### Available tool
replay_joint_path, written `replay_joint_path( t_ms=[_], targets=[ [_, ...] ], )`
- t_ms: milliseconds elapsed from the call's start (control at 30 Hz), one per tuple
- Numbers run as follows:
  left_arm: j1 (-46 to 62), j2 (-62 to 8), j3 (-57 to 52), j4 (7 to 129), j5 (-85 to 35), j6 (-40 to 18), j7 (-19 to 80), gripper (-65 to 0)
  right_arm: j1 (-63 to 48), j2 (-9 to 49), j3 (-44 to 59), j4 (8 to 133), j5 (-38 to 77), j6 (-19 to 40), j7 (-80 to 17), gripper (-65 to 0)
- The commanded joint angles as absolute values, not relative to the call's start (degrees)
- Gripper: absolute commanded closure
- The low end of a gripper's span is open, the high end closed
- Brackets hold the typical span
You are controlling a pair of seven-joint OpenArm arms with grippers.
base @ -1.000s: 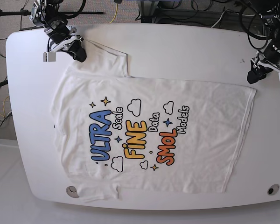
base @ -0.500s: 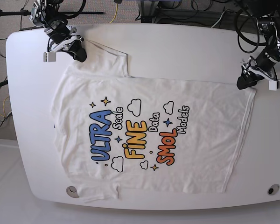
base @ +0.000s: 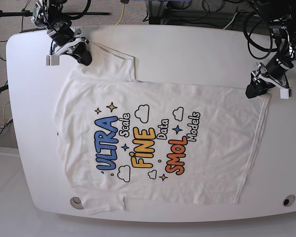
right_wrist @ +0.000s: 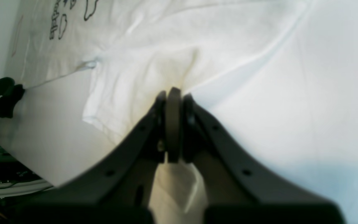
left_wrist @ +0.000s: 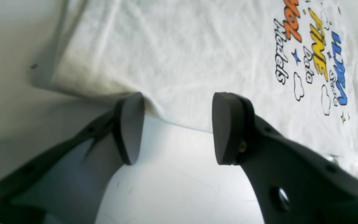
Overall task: Fold the T-shirt properly
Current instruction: 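Close the left gripper on the shirt's shoulder corner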
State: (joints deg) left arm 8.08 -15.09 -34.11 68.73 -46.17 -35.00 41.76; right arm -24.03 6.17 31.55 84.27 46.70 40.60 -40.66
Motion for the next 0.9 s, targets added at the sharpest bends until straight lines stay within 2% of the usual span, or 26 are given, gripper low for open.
replay_joint_path(
  t_ms=[0,867],
  targets=[
    [8.12,-15.39,-34.40,68.68,-43.11,-33.83,44.05,-33.1,-24.56,6.47,31.57,84.40,44.76,40.00,-42.11,0.0],
    [6.54,-16.95,-34.23,64.98,-45.35,-34.67,42.39,-32.6,-24.94,6.58,31.30,84.31,44.77,40.00,-42.05,0.0]
  ],
)
